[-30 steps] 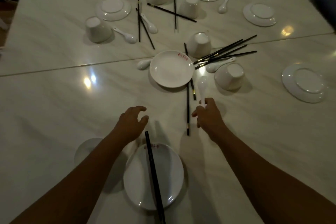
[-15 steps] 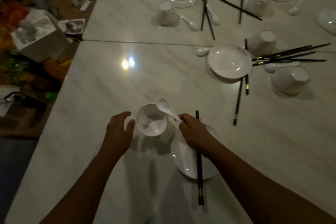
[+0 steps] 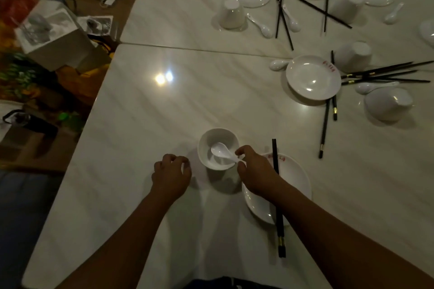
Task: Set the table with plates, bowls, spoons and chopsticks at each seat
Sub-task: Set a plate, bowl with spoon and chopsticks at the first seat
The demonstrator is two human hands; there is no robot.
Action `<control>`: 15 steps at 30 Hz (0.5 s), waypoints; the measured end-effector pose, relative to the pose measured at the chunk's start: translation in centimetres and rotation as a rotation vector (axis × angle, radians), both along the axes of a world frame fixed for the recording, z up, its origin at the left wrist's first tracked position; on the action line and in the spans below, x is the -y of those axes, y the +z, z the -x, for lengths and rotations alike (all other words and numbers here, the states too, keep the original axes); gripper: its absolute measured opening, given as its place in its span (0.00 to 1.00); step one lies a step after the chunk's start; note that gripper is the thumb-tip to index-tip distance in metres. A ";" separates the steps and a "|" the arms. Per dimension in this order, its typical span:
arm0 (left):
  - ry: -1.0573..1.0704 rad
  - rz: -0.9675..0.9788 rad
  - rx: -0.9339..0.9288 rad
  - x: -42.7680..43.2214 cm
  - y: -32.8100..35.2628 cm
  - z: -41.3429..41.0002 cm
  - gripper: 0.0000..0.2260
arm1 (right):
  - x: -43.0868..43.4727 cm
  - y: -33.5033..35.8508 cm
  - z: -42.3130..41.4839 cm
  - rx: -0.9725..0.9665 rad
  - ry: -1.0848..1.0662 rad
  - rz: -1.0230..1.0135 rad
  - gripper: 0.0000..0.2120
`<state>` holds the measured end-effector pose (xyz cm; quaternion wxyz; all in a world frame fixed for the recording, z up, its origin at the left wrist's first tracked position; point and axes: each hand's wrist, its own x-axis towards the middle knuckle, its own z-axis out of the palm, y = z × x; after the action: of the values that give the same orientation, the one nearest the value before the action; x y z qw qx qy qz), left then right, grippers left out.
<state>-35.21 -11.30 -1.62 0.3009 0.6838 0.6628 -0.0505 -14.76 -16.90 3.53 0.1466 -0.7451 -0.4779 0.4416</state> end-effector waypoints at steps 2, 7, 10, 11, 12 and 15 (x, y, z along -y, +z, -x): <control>-0.024 -0.005 0.003 -0.3 -0.2 0.3 0.14 | 0.0 -0.2 0.4 0.013 -0.022 -0.003 0.11; -0.079 0.005 0.032 -0.5 -0.4 1.3 0.14 | 0.6 -0.2 0.9 -0.003 -0.054 -0.005 0.11; -0.098 0.009 0.043 -0.6 -0.3 1.5 0.15 | 1.0 -0.1 1.1 0.017 -0.022 -0.009 0.13; -0.101 0.014 0.043 -0.6 -0.3 1.5 0.15 | 1.1 0.0 1.2 0.029 -0.006 -0.017 0.13; -0.104 0.017 0.044 -0.5 -0.3 1.6 0.15 | 1.2 0.1 1.4 0.038 0.010 -0.026 0.14; -0.117 0.018 0.043 -0.3 -0.3 1.7 0.16 | 1.6 0.2 2.2 0.041 0.050 -0.044 0.17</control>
<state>-36.88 -11.01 -1.89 0.3175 0.7196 0.6147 -0.0593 -16.94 -18.46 3.75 0.1421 -0.7385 -0.5088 0.4190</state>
